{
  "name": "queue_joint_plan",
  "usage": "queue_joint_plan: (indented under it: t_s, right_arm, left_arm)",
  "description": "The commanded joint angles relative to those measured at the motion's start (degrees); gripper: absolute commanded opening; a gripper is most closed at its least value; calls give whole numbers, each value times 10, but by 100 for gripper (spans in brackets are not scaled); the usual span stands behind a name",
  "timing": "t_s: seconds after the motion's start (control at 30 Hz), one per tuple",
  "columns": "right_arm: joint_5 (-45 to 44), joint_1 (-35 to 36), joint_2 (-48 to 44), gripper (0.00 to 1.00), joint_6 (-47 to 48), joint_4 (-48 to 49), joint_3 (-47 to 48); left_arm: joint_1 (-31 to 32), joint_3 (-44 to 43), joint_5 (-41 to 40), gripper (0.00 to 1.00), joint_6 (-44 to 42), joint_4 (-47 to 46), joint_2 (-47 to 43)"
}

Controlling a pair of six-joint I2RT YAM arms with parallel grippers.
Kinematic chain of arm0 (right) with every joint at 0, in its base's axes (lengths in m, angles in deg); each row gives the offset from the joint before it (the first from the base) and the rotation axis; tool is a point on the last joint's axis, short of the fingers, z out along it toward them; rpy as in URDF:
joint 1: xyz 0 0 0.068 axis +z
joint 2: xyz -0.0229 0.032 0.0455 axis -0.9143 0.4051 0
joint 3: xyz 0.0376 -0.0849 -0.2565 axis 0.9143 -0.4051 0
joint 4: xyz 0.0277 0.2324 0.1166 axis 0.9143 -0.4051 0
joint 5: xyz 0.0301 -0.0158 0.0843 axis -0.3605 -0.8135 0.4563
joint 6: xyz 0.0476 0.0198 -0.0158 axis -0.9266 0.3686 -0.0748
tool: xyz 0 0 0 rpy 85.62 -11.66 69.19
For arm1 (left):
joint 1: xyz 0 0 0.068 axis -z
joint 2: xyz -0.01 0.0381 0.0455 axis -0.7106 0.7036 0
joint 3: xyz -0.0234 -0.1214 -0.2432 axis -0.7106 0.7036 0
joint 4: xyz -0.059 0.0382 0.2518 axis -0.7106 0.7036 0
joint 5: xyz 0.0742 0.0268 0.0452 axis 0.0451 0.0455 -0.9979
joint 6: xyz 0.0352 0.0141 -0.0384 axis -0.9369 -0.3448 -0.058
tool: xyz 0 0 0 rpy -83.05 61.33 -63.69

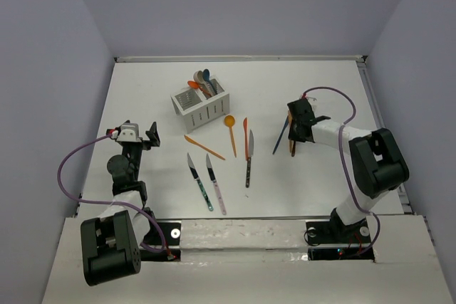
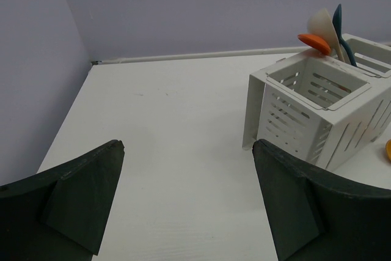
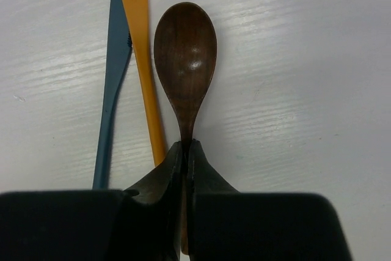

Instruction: Sort the eating utensils into containers

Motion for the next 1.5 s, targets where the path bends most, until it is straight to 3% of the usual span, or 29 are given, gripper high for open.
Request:
queue_joint_plan:
  t_s: [0.0, 0.07, 0.13, 0.17, 0.2, 0.3, 0.37, 0.43, 0.57, 0.83, 0.93, 1.27, 1.3, 1.4, 1.43, 1.47]
  right_arm:
    - [-46, -5, -70, 0, 6, 17, -11]
    - [-32, -5, -128, 0, 21, 32, -3]
    - [-2, 38, -177, 0, 63, 115, 4]
    - [-1, 63, -198, 0, 87, 166, 2]
    - [-10, 91, -223, 0, 155, 286, -1]
    - [11, 191, -188, 0, 292, 495, 21]
    - [40, 200, -140, 0, 314, 538, 92]
    - [83, 209, -86, 0, 338, 547, 156]
    - [110, 222, 80, 0, 373, 569, 314]
    - [143, 222, 273, 0, 418, 523, 480]
    - [137, 222, 310, 0, 423, 514, 494]
    - [120, 222, 299, 0, 404, 548, 393]
    - [120, 222, 297, 10, 403, 550, 383]
    - [127, 222, 279, 26, 397, 561, 357]
    - [125, 222, 274, 38, 396, 564, 351]
    - [123, 222, 263, 43, 394, 568, 346]
  left_arm:
    - [-3, 70, 6, 99, -16, -169, -12]
    - [-3, 68, 6, 99, -17, -170, -9]
    - [-3, 63, 4, 99, -16, -175, -2]
    - [-3, 60, -5, 99, -10, -182, 8]
    - [-3, 49, -10, 99, 8, -183, 15]
    - [-3, -11, -35, 99, 52, -132, 27]
    - [-3, -55, -21, 99, 59, -28, 25]
    - [-3, -93, 1, 99, 63, 2, 28]
    - [-3, -58, 4, 99, 68, -82, 42]
    - [-3, -22, 30, 99, 54, -185, 124]
    - [-4, -25, 36, 99, 53, -188, 132]
    - [-4, -18, 40, 99, 50, -193, 122]
    - [-3, -17, 39, 99, 50, -192, 122]
    - [-4, -14, 38, 99, 47, -192, 117]
    - [-4, -14, 38, 99, 48, -193, 117]
    - [-4, -13, 39, 99, 47, -192, 117]
